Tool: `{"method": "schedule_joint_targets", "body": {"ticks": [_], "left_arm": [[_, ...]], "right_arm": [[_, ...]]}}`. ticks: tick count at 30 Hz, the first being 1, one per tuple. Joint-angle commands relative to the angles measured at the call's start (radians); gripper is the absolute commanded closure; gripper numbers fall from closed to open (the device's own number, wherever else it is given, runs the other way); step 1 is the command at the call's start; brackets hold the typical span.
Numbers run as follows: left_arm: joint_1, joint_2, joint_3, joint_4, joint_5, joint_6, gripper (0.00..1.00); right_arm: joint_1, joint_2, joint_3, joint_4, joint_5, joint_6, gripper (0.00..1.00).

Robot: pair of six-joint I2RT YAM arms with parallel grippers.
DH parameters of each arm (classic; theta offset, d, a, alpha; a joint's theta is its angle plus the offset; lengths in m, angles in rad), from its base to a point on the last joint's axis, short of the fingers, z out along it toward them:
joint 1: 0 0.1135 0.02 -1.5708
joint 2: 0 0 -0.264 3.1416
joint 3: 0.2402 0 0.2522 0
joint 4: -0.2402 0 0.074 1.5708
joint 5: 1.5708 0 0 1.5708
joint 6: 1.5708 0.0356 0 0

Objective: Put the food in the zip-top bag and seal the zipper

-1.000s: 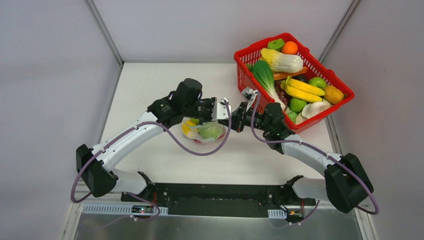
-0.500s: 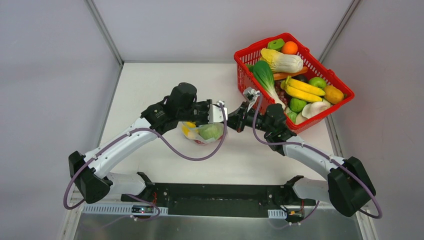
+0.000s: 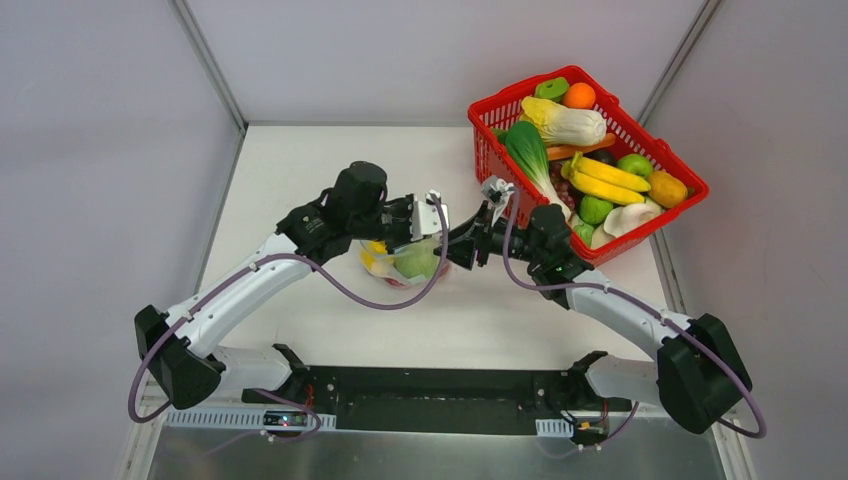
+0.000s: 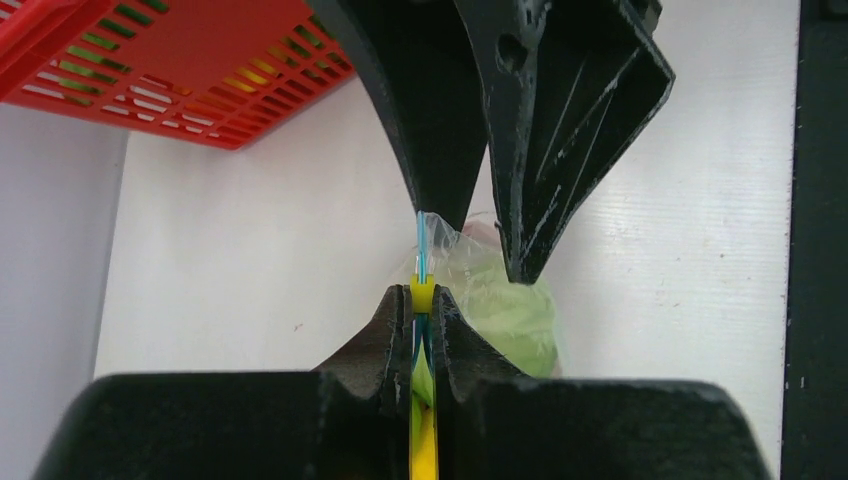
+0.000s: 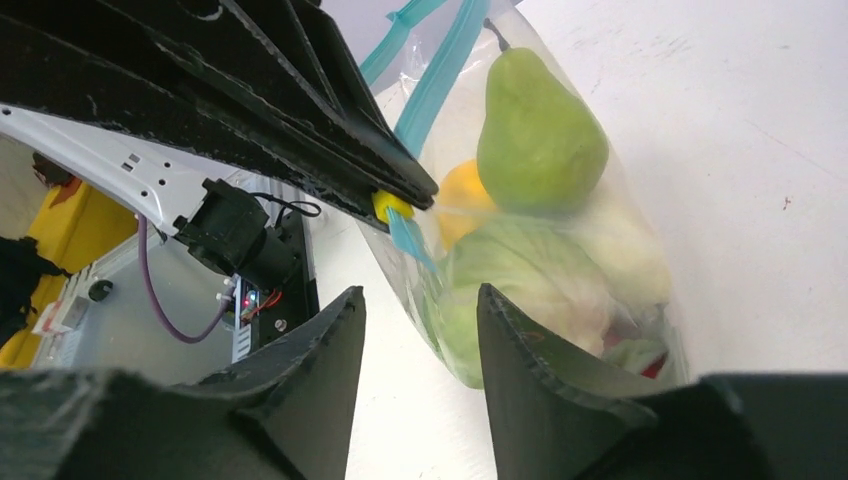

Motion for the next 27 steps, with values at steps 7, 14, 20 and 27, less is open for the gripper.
{"method": "schedule_joint_targets", "body": {"ticks": [7,14,20,27], "left_arm": [[0.003,0.015,0.078,-0.048,0.134,-0.010,1.00],[0.004,0.004,0.077,-0.058,0.126,-0.005,1.00],[0.003,-0.004,0.070,-0.073,0.104,-0.004,1.00],[0.025,-0.089,-0.014,-0.073,-0.036,-0.029,1.00]], "right_arm": [[0.024,0.025,0.118,-0.088,-0.031,-0.141,0.49],[0.027,0.047,0.117,-0.096,-0.086,-0.154,0.80],[0.028,0.007,0.095,-0.094,0.007,-0.154,1.00],[0.020,-0.059,0.010,-0.072,0.194,-0.129,1.00]]}}
